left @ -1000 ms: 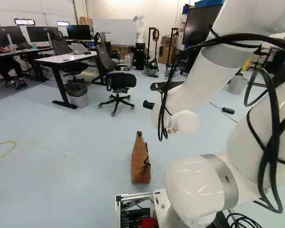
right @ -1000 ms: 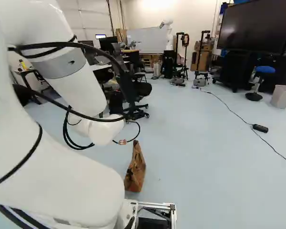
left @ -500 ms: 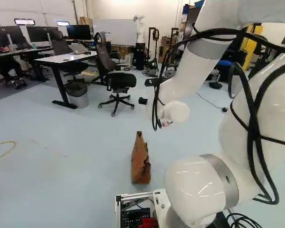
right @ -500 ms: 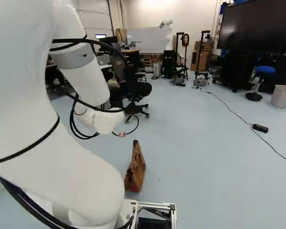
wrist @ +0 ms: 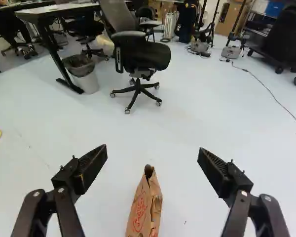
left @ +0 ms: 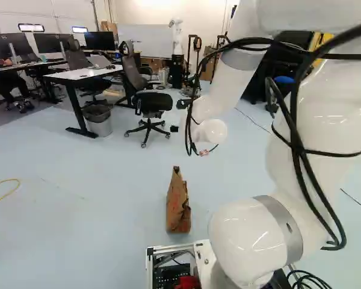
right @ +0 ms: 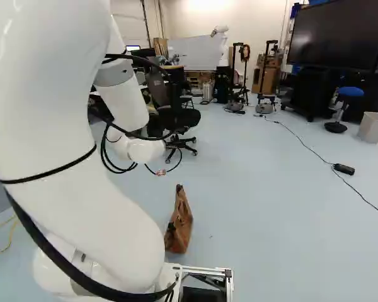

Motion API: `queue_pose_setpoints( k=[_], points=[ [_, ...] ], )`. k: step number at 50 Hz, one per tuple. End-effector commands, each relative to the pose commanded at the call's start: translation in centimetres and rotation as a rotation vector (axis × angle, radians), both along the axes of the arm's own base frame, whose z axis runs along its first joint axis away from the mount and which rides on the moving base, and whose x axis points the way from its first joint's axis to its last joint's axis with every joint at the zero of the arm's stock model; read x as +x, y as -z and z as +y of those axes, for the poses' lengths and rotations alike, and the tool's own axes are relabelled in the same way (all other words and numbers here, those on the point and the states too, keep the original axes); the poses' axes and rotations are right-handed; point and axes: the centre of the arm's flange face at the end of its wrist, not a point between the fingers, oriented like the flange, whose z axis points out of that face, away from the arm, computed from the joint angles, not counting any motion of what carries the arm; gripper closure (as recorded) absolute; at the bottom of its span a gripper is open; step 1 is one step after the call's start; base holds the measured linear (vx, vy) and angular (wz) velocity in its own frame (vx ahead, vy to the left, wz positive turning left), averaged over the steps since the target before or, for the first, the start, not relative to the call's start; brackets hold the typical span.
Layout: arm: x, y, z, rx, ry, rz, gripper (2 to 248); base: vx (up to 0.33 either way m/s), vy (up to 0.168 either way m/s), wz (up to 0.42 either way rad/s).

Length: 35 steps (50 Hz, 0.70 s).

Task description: Pick up the grocery bag from the ground

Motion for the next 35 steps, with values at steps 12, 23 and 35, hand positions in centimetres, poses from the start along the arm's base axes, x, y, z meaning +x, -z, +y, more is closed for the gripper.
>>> queue_pose_setpoints(
  k=[12, 23, 35],
  points=[
    [2.5, 1.8, 0.2, -0.008, 0.001, 0.078, 3, 0.0, 0.0, 0.0],
    [4.7, 3.6, 0.3, -0.014, 0.004, 0.146, 3, 0.0, 0.0, 0.0],
    [6.8, 5.5, 0.2, -0.021, 0.009, 0.218, 3, 0.0, 0.0, 0.0]
  ],
)
